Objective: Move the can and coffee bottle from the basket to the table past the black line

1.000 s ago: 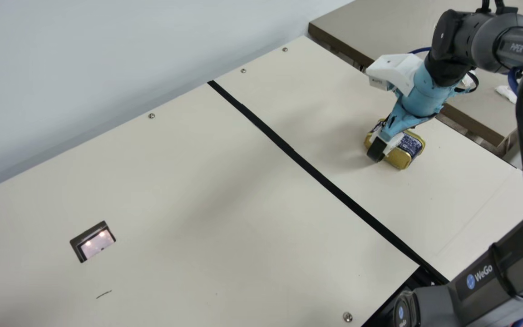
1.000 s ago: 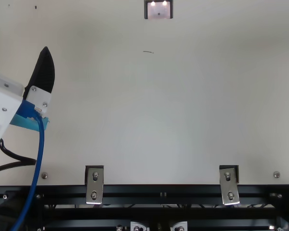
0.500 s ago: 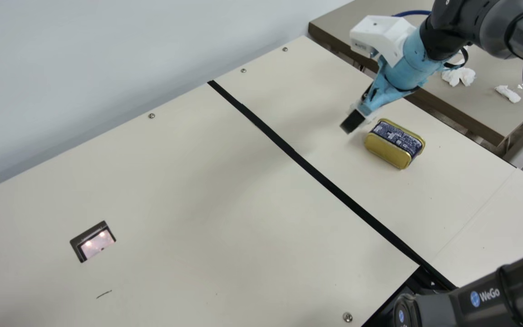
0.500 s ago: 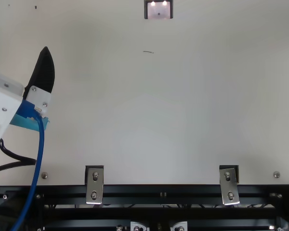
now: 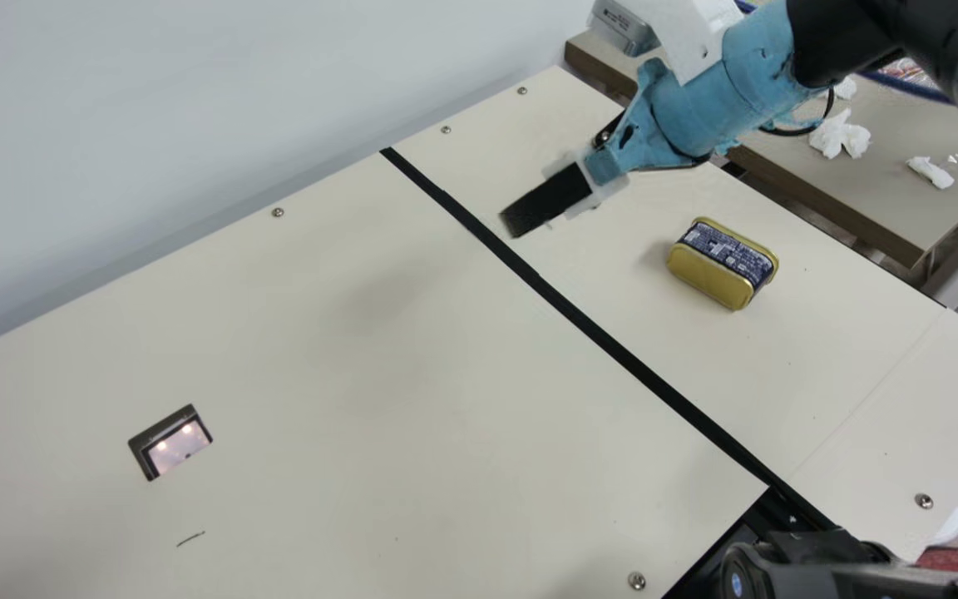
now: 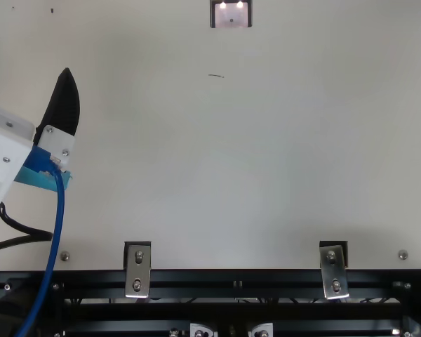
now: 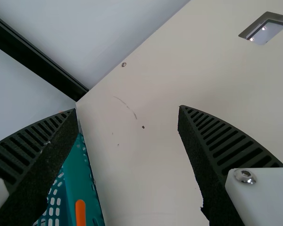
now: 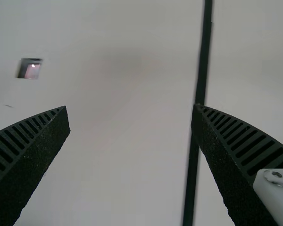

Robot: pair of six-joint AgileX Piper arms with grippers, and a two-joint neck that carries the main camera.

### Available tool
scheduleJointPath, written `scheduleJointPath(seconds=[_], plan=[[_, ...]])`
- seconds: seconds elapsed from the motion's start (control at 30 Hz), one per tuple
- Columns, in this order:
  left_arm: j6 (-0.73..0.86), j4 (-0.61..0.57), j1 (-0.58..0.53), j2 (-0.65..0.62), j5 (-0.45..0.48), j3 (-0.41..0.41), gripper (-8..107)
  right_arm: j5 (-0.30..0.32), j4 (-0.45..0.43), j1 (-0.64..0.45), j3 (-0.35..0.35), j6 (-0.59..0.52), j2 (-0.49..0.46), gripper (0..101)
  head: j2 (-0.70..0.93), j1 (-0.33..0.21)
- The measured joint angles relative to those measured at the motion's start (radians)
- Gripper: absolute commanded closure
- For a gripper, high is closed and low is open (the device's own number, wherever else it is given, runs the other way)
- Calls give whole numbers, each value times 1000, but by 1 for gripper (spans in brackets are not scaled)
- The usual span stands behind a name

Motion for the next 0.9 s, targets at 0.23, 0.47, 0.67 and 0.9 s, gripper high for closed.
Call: scheduleJointPath(seconds=[0.23, 0.47, 0.67, 0.9], plan=[[0, 0, 0, 0, 0, 0, 9, 5, 163, 120, 103, 93, -108, 0, 0, -5], [0, 0, 0, 0, 0, 0, 9, 6, 268, 245, 136, 213, -214, 0, 0, -5], [0, 0, 0, 0, 0, 0, 9, 6, 287, 319, 149, 319, -298, 0, 0, 0], [0, 0, 0, 0, 0, 0, 9, 8, 260, 423, 171, 450, -411, 0, 0, -5]])
